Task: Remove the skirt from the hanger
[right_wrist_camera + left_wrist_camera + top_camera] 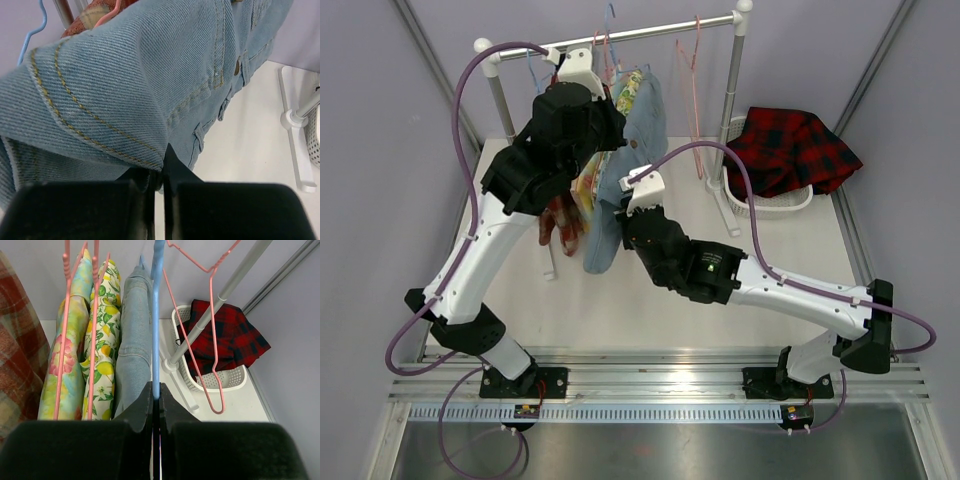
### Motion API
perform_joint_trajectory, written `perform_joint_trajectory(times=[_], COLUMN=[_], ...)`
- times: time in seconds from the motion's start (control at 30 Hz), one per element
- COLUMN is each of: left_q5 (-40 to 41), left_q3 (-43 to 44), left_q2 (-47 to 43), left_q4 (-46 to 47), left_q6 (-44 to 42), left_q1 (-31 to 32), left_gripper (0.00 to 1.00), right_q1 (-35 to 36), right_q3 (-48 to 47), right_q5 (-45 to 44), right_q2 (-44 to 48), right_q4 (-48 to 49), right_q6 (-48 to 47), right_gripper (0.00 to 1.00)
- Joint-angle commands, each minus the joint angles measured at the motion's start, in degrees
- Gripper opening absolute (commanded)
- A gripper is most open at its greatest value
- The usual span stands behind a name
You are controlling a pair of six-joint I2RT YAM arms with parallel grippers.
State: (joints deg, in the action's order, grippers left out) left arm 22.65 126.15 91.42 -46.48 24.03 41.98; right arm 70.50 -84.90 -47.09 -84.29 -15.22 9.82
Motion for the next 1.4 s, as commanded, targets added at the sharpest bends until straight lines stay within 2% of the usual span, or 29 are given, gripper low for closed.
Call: perform_joint_trajectory(times=[0.0,0.13,0.27,0.33,0.43,0.47,0.57,0.6,0.67,0.7,0.77,0.8,0.87,0.9,1.07,1.1,1.27,1.37], left_q5=[1.2,4.7,4.2,4.6,4.6,4.4,4.2,4.2,4.6,4.5,4.6,4.6,4.6,4.9,5.7,5.1,3.7,-0.5], left_q3=[0.7,1.9,8.7,9.1,9.2,9.5,11.5,12.5,14.6,14.9,14.0,13.4,11.0,10.2,11.1,11.5,9.4,9.5], left_q2=[-3.3,-2.4,1.3,2.4,3.3,3.7,4.6,5.6,6.3,6.5,5.9,5.5,3.9,3.3,2.1,1.8,-2.5,-4.9], left_q4=[8.0,8.9,6.1,6.0,6.7,6.8,6.8,6.1,5.1,4.8,4.7,4.8,5.7,6.0,4.3,3.9,3.9,3.3], left_q6=[-0.7,-4.9,-6.1,-6.9,-7.6,-7.7,-8.6,-8.8,-9.5,-9.7,-10.1,-10.1,-10.3,-10.5,-13.0,-13.1,-13.3,-13.8], left_q1=[0.2,-0.5,-4.0,-5.2,-7.1,-7.5,-8.9,-9.2,-9.8,-10.0,-10.2,-10.2,-10.2,-10.2,-10.2,-10.2,-9.9,-9.1], left_gripper=[0.00,0.00,0.00,0.00,0.00,0.00,0.00,0.00,0.00,0.00,0.00,0.00,0.00,0.00,0.00,0.00,0.00,0.00], right_q1=[0.0,1.6,6.0,11.6,18.7,24.1,32.0,37.3,41.5,45.0,47.3,48.0,48.8,49.1,50.5,50.5,47.3,41.9], right_q3=[1.9,8.1,14.5,17.6,18.1,17.9,16.2,15.0,13.4,10.8,7.5,4.0,0.8,-1.6,-7.3,-8.3,-6.0,-4.0], right_q5=[-1.9,-2.3,-5.6,-8.1,-18.9,-21.1,-28.7,-30.6,-35.5,-36.6,-39.1,-39.5,-41.0,-41.5,-43.7,-43.9,-44.4,-42.6], right_q2=[2.8,9.2,18.3,21.3,25.4,26.1,25.0,24.3,20.9,19.6,15.0,13.6,9.3,8.2,2.5,2.2,9.6,16.3], right_q4=[-2.1,-5.2,-10.4,-11.9,-18.3,-20.3,-27.2,-28.4,-32.6,-35.2,-45.6,-49.9,-61.2,-63.6,-73.8,-76.6,-75.3,-64.9], right_q6=[4.0,10.1,15.0,15.7,19.4,20.7,25.5,26.6,28.2,32.8,39.0,47.6,54.4,58.2,63.8,68.2,66.7,49.0], right_gripper=[0.00,0.00,0.00,0.00,0.00,0.00,0.00,0.00,0.00,0.00,0.00,0.00,0.00,0.00,0.00,0.00,0.00,0.00])
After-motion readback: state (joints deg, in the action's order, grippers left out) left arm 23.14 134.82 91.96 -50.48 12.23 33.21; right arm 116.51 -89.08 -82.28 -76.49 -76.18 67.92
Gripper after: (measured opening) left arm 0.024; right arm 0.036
